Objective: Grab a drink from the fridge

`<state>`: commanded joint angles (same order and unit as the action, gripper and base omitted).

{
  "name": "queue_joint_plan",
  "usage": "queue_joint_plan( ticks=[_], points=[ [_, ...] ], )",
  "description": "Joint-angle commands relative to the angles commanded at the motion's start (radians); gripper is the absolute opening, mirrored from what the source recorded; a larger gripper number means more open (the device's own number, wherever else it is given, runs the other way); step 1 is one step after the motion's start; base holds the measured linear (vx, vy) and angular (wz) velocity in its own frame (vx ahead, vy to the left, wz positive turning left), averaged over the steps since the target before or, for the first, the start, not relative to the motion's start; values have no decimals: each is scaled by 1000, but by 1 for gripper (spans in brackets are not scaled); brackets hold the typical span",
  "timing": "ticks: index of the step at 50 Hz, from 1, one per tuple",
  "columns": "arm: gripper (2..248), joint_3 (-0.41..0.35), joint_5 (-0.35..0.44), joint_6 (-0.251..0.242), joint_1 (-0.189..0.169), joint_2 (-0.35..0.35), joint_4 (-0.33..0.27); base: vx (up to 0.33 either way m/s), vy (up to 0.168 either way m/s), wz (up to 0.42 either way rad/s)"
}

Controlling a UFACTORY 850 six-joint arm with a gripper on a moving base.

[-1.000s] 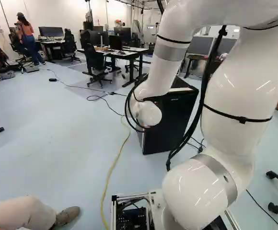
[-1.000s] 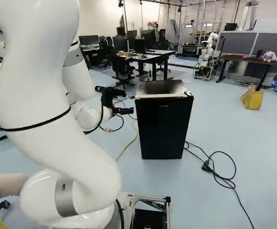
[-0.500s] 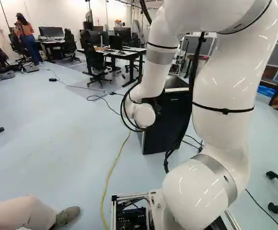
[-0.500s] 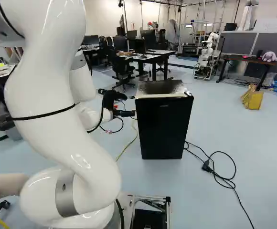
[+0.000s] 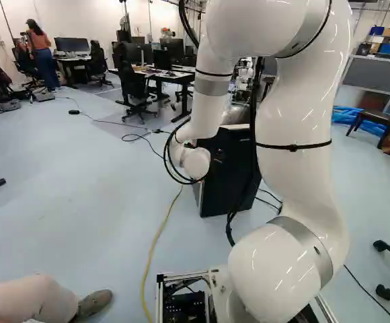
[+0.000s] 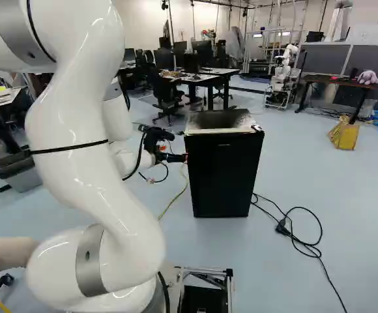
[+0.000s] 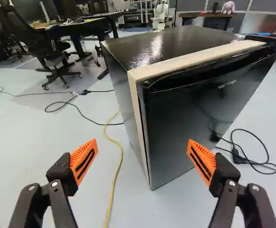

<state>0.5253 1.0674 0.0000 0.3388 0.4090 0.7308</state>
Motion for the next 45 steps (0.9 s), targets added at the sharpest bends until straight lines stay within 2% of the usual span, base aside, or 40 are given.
queue_joint_plan(
  ticks=[13, 45],
  points=[
    [247, 40, 33, 0, 5, 54, 56, 0, 0, 0],
    [247, 108, 109, 0, 5, 103, 185, 0, 0, 0]
  ],
)
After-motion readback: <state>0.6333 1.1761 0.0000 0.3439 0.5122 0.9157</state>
